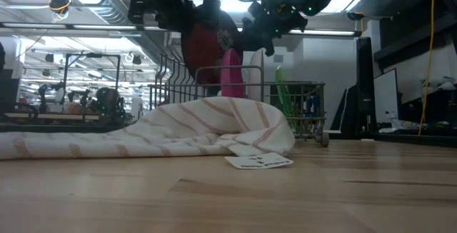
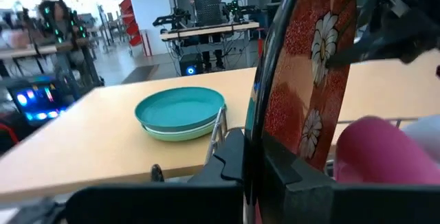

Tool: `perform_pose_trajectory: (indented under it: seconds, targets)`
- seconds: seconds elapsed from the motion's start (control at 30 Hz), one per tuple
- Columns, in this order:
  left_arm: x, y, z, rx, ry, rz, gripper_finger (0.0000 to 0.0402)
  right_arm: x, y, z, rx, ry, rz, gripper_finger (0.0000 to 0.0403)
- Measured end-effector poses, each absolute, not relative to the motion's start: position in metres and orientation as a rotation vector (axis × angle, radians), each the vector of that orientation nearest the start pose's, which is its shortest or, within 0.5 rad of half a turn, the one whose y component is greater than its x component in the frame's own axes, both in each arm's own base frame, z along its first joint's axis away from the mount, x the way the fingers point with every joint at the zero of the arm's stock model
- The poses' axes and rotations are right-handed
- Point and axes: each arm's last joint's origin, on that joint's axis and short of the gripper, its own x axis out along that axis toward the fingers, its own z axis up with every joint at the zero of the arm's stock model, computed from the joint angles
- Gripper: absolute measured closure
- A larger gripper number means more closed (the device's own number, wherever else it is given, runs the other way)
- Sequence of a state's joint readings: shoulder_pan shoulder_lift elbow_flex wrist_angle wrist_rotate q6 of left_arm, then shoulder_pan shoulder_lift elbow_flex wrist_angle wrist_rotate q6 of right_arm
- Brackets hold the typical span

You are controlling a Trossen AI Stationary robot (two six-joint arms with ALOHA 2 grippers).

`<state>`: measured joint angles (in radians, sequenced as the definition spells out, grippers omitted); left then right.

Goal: Sort dishes
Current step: Put the red plate in the dish rack

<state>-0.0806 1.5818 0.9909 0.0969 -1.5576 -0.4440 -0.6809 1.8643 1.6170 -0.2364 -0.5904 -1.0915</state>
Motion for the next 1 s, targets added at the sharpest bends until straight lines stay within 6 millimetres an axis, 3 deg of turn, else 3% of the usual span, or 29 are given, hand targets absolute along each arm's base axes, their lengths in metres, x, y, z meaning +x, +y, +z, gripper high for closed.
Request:
perform_pose_trajectory:
  seconds: [0.17,0.57,0.8,1.0]
  targets:
    - [0.32,-0.002,0.247,0.116,0.105,1.471,0.0401,0.346,-0.259,0.306,-0.802,0.389,0.155,0.0365]
    - [0.323,-0.014,0.248,0.092,0.142,1.337,0.0351,0.347,-0.26,0.309,-0.904,0.334,0.177,0.0361]
    - [0.324,-0.016,0.246,-0.007,0.111,1.271,0.0337,0.346,-0.259,0.305,-0.87,0.364,0.203,0.0369]
    - [0.325,-0.019,0.246,0.01,0.147,1.224,0.0329,0.343,-0.256,0.3,-0.862,0.405,0.242,0.037]
